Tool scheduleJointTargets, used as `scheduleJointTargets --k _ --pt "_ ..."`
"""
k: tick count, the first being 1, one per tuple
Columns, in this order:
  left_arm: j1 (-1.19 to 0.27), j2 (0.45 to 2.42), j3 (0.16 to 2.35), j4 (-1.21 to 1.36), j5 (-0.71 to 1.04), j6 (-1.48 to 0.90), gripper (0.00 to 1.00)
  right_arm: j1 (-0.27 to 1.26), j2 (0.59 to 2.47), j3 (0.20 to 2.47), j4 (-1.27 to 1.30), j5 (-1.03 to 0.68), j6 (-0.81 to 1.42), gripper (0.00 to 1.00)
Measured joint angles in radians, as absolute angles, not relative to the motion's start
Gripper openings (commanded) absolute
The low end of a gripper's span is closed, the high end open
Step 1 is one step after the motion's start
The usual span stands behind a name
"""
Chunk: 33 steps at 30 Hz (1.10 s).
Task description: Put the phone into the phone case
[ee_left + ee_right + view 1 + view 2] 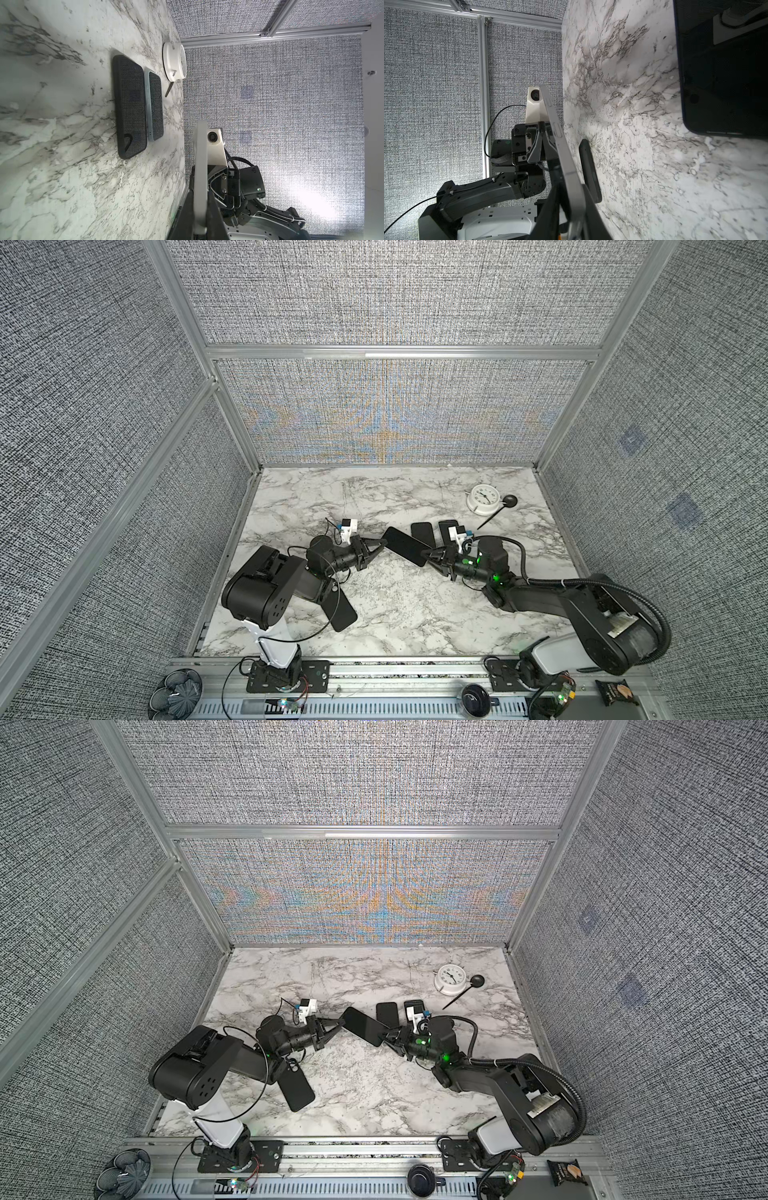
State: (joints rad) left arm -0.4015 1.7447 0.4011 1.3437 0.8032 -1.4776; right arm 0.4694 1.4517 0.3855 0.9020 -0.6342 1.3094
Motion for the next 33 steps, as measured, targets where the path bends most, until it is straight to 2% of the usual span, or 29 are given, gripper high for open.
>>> scheduleJointTargets --k 2,4,8,11,15,19,22,27,33 --pt "-0.402 1.746 0.4 1.345 0.803 -1.478 0.02 0.465 1.447 0.385 0.909 -0.636 1.309 0.13" --pt "-0.4 1.745 0.395 1.344 0.799 -1.476 0.1 0.464 1.447 0.384 0.909 -0.64 1.309 0.13" --pt "-0.4 1.724 0.384 1.298 0.793 -1.445 0.33 0.461 1.445 0.378 0.922 -0.651 1.308 0.12" --pt "-0.397 1.684 0.383 1.237 0.784 -1.405 0.47 0.458 1.441 0.377 0.922 -0.651 1.305 0.07" --pt "-0.384 1.609 0.383 1.118 0.776 -1.335 0.58 0.453 1.438 0.377 0.913 -0.651 1.297 0.06" --pt "-0.348 1.513 0.382 0.971 0.759 -1.262 0.65 0.449 1.446 0.377 0.873 -0.639 1.287 0.06" --pt "-0.329 1.407 0.396 0.776 0.736 -1.19 0.73 0.449 1.457 0.381 0.863 -0.641 1.279 0.06" --pt "-0.324 1.19 0.496 0.305 0.631 -1.019 0.88 0.451 1.482 0.4 0.863 -0.653 1.267 0.05" --pt "-0.323 1.066 0.553 -0.171 0.488 -0.912 0.9 0.451 1.519 0.424 0.863 -0.669 1.25 0.04"
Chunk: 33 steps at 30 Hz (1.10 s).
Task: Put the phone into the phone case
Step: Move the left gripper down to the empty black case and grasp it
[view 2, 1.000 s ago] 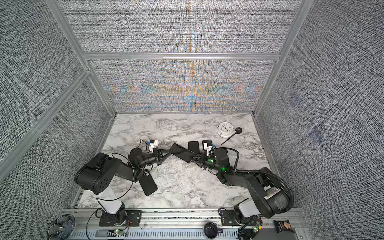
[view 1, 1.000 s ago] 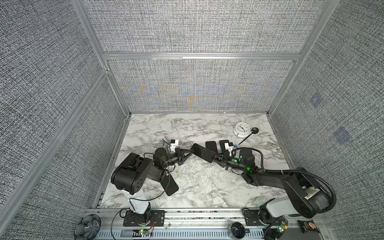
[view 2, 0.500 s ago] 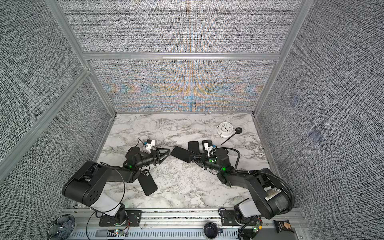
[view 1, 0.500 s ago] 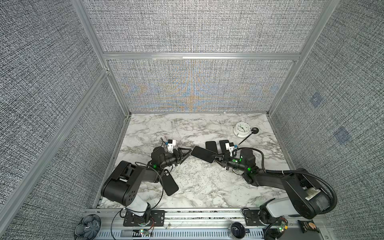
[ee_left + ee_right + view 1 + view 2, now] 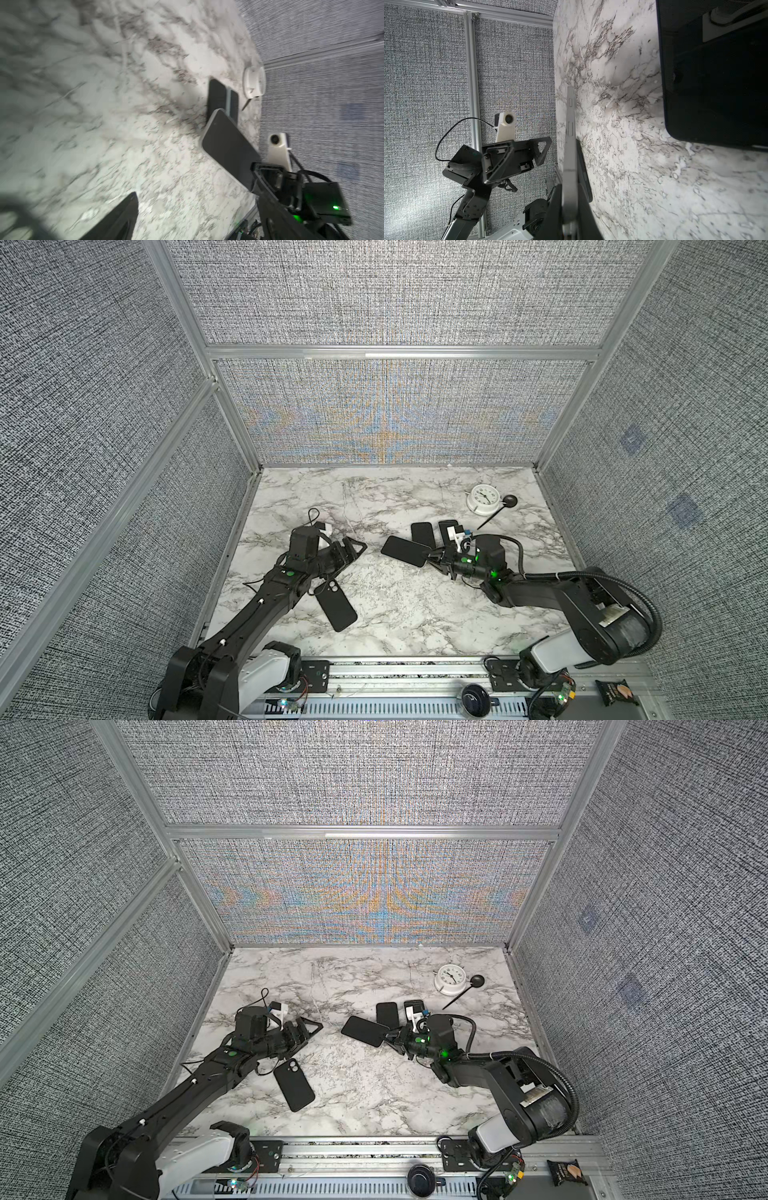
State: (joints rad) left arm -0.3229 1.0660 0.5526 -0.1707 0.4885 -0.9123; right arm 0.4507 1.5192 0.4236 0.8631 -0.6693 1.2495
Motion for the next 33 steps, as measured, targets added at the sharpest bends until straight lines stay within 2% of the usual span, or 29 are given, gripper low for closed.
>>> scheduleJointTargets --k 8,17,25,33 --pt "-0.323 1.017 0.595 -0.574 0.385 -0.845 0.88 0.453 1.552 0.446 0.851 -0.694 1.22 0.04" --pt "-0.353 0.991 0.59 -0.749 0.321 -0.854 0.89 0.456 1.56 0.459 0.826 -0.705 1.2 0.03" --pt "-0.358 0.992 0.516 -0.744 0.281 -0.898 0.92 0.458 1.561 0.462 0.804 -0.712 1.182 0.03" --pt "-0.358 0.979 0.413 -0.577 0.368 -0.946 0.92 0.458 1.584 0.467 0.807 -0.723 1.184 0.03"
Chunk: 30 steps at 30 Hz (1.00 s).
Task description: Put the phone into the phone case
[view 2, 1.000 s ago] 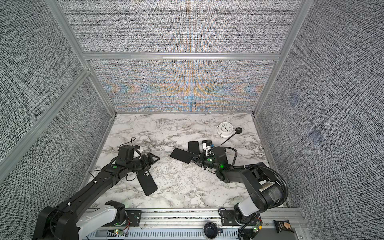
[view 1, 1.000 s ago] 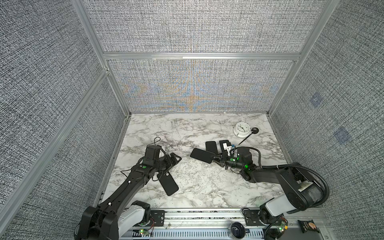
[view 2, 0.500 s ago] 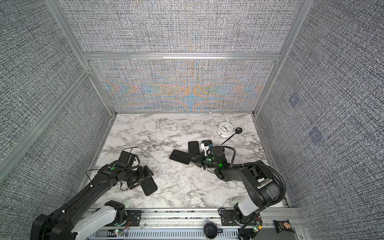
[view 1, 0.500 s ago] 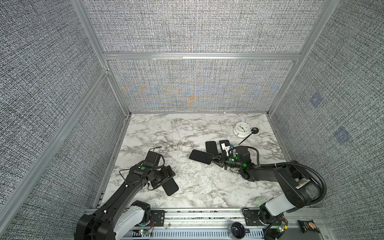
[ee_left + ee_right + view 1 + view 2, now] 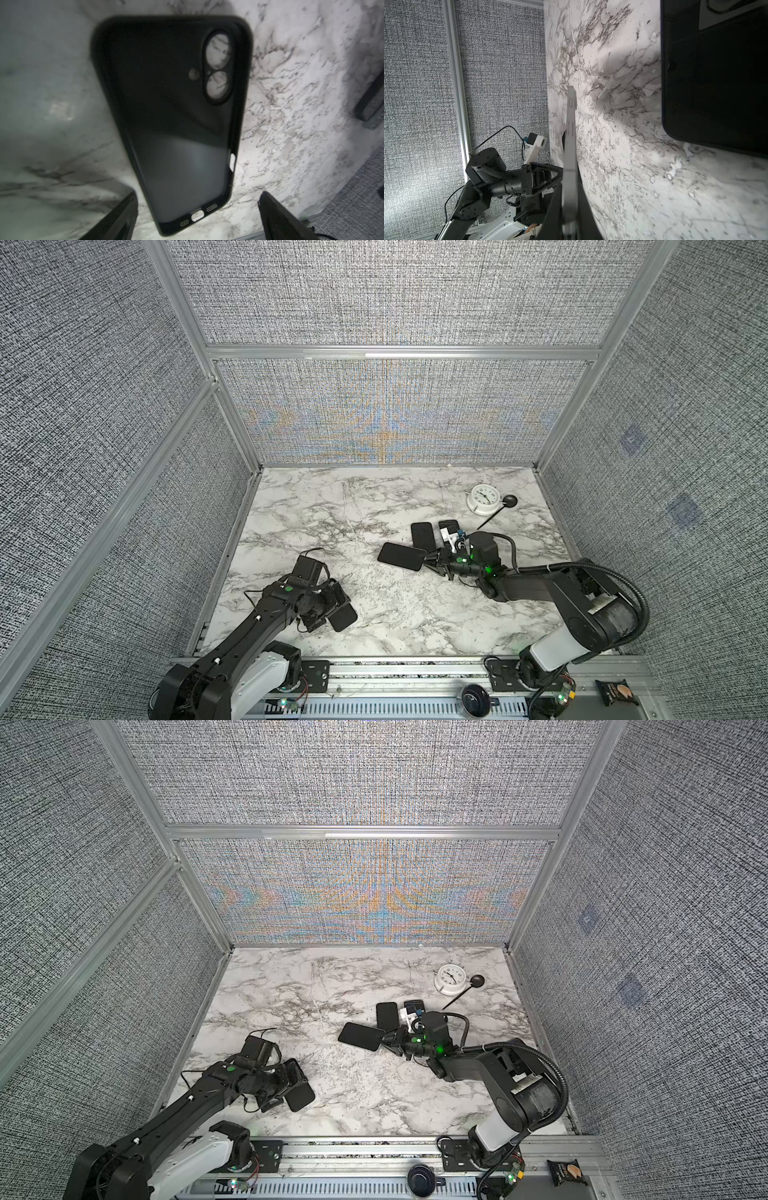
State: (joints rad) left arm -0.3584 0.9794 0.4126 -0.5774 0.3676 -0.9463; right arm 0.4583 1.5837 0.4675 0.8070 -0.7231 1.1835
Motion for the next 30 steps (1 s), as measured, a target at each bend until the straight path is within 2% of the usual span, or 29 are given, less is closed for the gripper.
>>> scheduleJointTargets --k 11,30 --pt "-0.371 1.031 0.396 -0.409 0.429 -0.991 0.92 0.461 1.556 0.482 0.778 -0.727 1.178 0.02" --pt "-0.483 1.202 0.427 -0.139 0.447 -1.092 0.92 0.461 1.434 0.567 0.424 -0.717 0.982 0.02"
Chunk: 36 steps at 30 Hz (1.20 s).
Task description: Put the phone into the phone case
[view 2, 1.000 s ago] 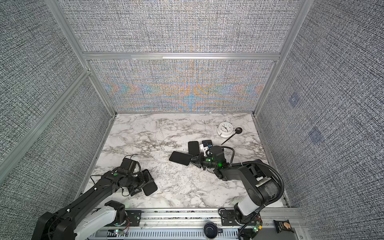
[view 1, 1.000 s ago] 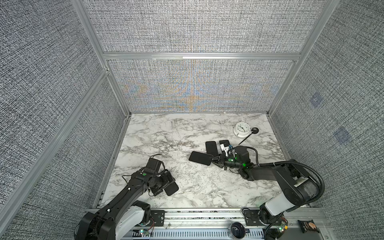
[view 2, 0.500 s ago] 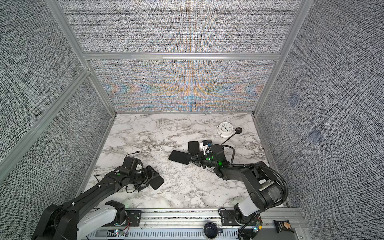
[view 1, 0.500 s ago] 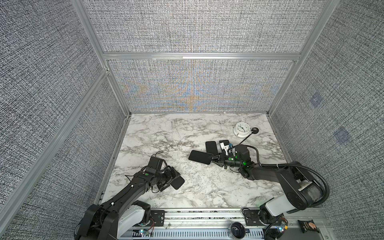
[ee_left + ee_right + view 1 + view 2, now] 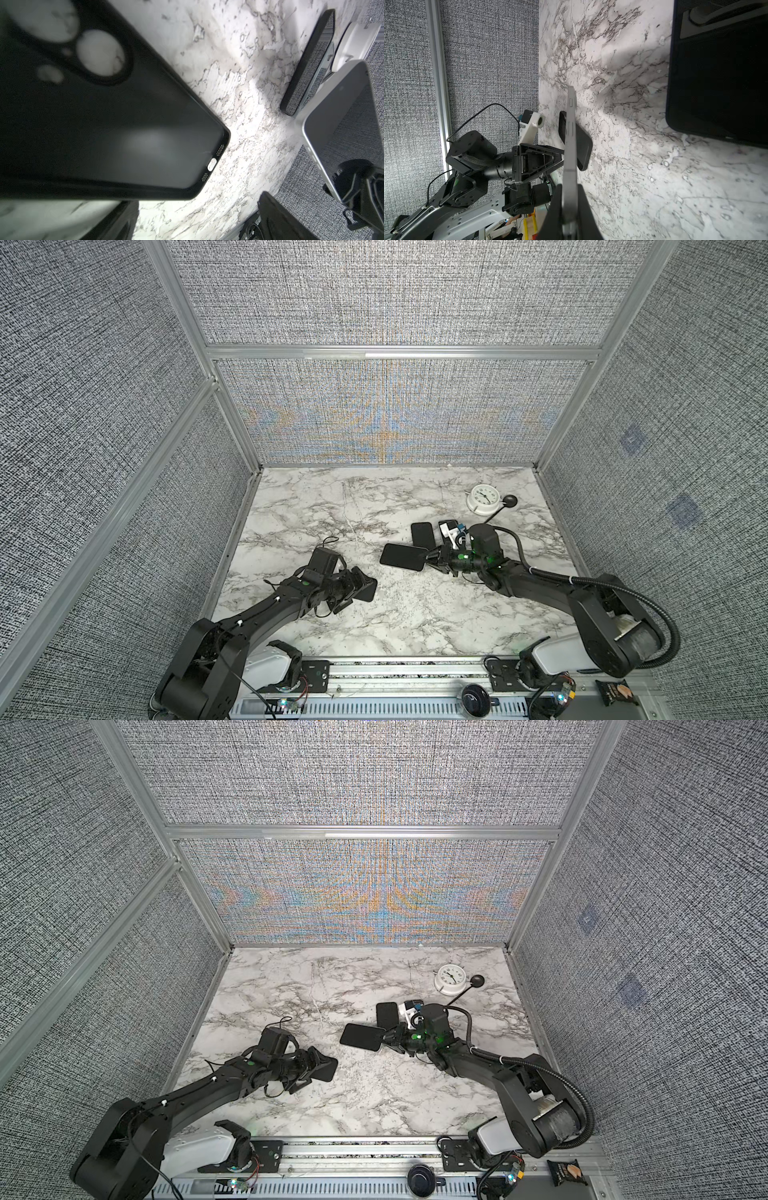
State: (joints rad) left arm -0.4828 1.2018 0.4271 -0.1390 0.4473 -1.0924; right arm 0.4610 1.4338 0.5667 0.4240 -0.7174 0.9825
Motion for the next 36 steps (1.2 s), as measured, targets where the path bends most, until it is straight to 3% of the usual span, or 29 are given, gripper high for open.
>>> scheduleJointTargets --k 7,12,21,28,36 --pt "-0.495 1.259 0.465 -0.111 0.439 -1.091 0.91 0.461 1.41 0.58 0.331 -0.718 0.919 0.02" --pt "-0.477 1.194 0.574 -0.284 0.367 -1.035 0.92 0.469 1.417 0.611 0.271 -0.738 0.882 0.02" --pt "-0.274 1.036 0.538 -0.432 0.281 -0.903 0.92 0.535 1.53 0.7 0.26 -0.8 0.883 0.02" --pt "-0.167 1.172 0.556 -0.389 0.31 -0.812 0.92 0.579 1.619 0.79 0.262 -0.847 0.897 0.02" --pt "-0.148 1.317 0.593 -0.316 0.406 -0.766 0.88 0.61 1.69 0.863 0.251 -0.876 0.892 0.02"
